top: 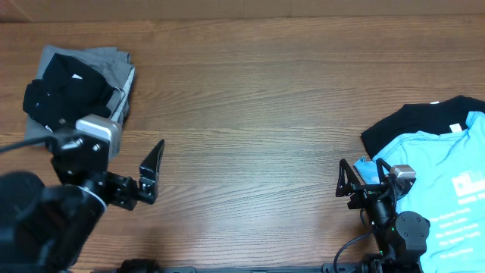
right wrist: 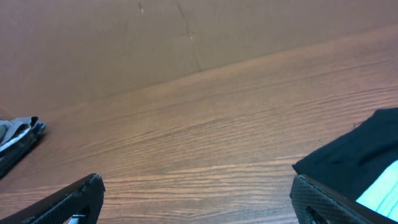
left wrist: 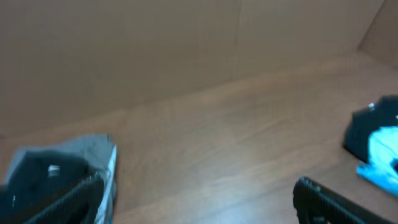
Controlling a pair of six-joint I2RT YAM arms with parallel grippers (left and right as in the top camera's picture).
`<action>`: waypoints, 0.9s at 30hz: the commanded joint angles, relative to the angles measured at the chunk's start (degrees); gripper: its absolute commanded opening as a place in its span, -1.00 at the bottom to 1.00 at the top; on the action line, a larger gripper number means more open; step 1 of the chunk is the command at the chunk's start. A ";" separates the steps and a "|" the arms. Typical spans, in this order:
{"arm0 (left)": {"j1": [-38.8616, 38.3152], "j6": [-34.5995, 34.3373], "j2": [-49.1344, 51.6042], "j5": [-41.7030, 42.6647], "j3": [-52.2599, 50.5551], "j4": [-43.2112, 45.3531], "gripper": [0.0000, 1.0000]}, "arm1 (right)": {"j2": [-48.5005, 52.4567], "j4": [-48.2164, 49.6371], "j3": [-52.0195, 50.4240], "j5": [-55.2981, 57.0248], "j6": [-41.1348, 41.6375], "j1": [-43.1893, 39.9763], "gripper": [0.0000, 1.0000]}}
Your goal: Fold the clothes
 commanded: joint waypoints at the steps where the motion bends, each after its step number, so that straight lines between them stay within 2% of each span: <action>1: -0.48 -0.20 -7.13 -0.39 -12.33 8.35 1.00 | -0.44 0.50 -0.22 0.09 0.37 -0.17 1.00; 4: -0.48 -2.49 -14.21 -0.39 -24.48 16.98 1.00 | -0.44 0.50 -0.22 0.09 0.39 -0.17 1.00; 8: -0.48 -5.27 -22.40 -0.39 -36.20 23.02 1.00 | -0.44 0.50 -0.22 0.09 0.39 -0.17 1.00; 18: -0.48 -6.23 -42.34 -0.42 -57.48 31.23 1.00 | -0.44 0.50 -0.22 0.09 0.39 -0.17 1.00; 27: -0.48 -6.27 -43.39 -0.63 -71.95 44.44 1.00 | -0.44 0.50 -0.22 0.09 0.39 -0.17 1.00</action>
